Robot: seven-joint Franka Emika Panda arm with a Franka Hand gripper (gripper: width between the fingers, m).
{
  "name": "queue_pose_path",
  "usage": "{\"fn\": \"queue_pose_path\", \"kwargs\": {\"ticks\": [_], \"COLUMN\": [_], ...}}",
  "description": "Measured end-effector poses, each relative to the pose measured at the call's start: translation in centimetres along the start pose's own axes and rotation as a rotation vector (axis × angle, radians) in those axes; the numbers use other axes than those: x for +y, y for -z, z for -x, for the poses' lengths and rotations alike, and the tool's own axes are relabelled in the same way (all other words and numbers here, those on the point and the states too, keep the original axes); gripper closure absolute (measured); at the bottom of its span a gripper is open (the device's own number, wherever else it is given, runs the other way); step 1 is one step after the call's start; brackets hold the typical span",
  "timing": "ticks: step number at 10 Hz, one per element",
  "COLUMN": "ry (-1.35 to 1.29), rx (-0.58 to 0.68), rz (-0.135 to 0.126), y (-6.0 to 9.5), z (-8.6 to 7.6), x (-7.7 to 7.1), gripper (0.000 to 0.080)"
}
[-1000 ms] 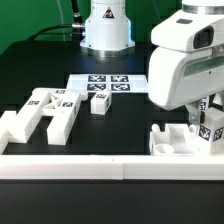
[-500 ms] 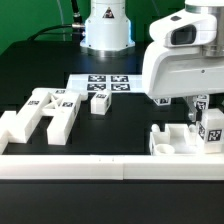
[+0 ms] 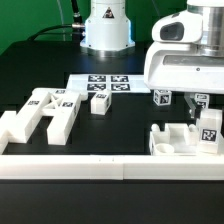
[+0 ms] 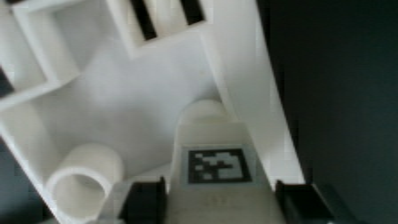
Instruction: Assemble chair
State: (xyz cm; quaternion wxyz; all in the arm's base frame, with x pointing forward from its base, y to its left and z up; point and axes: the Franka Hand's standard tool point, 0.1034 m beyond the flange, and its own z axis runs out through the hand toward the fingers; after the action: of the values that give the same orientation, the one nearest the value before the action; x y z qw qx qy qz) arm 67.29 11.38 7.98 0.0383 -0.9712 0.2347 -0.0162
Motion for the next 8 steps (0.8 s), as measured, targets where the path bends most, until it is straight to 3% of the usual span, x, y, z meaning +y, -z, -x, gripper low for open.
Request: {"fn": "queue_pose_path", "kwargs": {"ticks": [3,6,8], "ry": [-0.22,-0.242,-0.188], "rx": [0.0,-0.001,-0.001], "rz": [-0.001,-0.001,-0.001], "y": [-0.03,-0.03,-0.04], "z": [0.14,0.15,0.15], "x": [-0.19,-0.21,-0.19], "gripper": [0.0508,0.0508,0.0195]}}
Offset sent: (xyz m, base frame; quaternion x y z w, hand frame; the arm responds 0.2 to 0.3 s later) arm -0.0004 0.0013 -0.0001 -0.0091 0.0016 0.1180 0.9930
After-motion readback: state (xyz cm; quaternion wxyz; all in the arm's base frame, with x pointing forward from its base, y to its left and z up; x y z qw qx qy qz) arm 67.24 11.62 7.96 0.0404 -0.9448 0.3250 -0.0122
